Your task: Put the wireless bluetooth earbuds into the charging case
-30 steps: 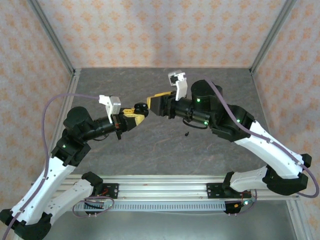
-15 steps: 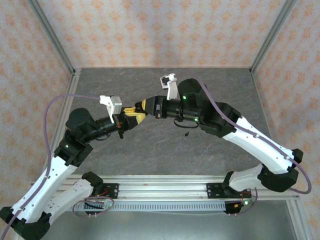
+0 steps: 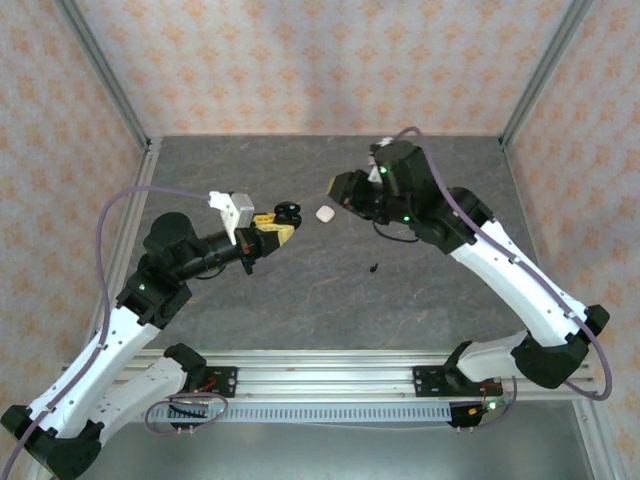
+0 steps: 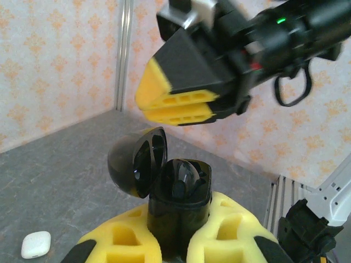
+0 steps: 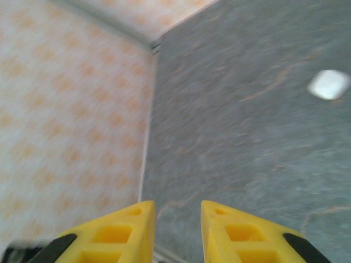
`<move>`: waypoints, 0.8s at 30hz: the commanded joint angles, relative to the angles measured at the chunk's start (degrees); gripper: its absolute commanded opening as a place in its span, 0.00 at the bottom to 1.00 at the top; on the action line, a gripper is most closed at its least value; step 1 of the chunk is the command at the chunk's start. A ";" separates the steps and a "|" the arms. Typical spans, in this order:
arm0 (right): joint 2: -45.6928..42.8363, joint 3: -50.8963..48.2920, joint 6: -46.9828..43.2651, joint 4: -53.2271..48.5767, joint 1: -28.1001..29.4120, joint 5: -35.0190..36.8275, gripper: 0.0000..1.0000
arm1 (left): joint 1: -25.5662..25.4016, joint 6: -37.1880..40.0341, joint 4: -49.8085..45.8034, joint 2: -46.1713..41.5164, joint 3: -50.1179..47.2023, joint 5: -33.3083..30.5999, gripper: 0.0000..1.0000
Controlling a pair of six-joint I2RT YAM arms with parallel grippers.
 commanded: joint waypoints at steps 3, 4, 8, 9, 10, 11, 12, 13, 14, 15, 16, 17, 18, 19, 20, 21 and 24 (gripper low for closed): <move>-1.62 -10.48 2.41 -6.99 -5.37 -0.36 0.30 | -0.40 4.78 -6.01 -0.09 -1.17 1.45 0.00; -1.20 -12.45 1.16 -7.41 -6.48 -0.63 0.30 | -0.44 4.44 -6.19 -0.61 -2.03 1.65 0.00; 3.02 -18.03 -4.88 -5.76 -10.61 -1.35 0.30 | -0.46 2.53 -5.34 -4.39 -6.37 -0.30 0.00; 5.18 -18.70 -6.54 -4.72 -12.07 -2.25 0.29 | -0.50 2.13 -5.03 -5.66 -7.46 -1.55 0.00; 7.70 -18.76 -8.37 -3.84 -13.55 -3.54 0.26 | -0.44 1.74 -4.73 -6.61 -8.31 -2.94 0.00; 10.21 -18.44 -9.84 -3.26 -14.81 -4.91 0.24 | -0.46 1.31 -4.46 -7.27 -8.92 -4.11 0.00; 13.36 -17.58 -11.55 -2.84 -16.19 -6.45 0.22 | -0.44 0.90 -4.10 -7.74 -9.35 -5.29 0.00; 16.60 -16.04 -13.60 -3.29 -17.32 -7.23 0.19 | -0.51 0.59 -3.84 -7.84 -9.58 -6.02 0.00; 19.42 -14.41 -15.35 -4.46 -17.91 -7.20 0.17 | -0.45 0.44 -3.52 -7.65 -9.69 -6.38 0.00; 22.65 -12.22 -17.46 -6.11 -18.63 -7.21 0.16 | -0.49 0.38 -3.48 -7.11 -9.42 -6.25 0.00; 25.66 -10.33 -19.61 -7.65 -19.14 -7.15 0.15 | -0.45 0.51 -3.86 -6.32 -8.87 -6.01 0.00; 28.10 -9.01 -21.23 -8.88 -19.31 -6.89 0.15 | -0.49 0.77 -4.38 -5.60 -8.26 -5.68 0.00; 30.62 -7.85 -22.98 -9.72 -19.63 -6.87 0.14 | -0.51 0.99 -4.98 -4.78 -7.38 -5.49 0.00; 32.86 -6.76 -24.53 -10.47 -19.79 -7.10 0.13 | -0.51 1.18 -5.29 -3.84 -6.78 -5.37 0.00; 34.64 -5.87 -25.56 -11.07 -19.86 -7.21 0.12 | -0.45 1.26 -5.15 -3.30 -6.49 -5.42 0.00; 36.52 -5.11 -26.41 -11.50 -20.00 -7.55 0.11 | -0.44 1.42 -4.65 -2.63 -6.42 -5.68 0.00; 39.91 -4.97 -27.31 -10.61 -20.06 -10.56 0.10 | -0.48 1.51 -2.17 -1.29 -6.82 -6.48 0.00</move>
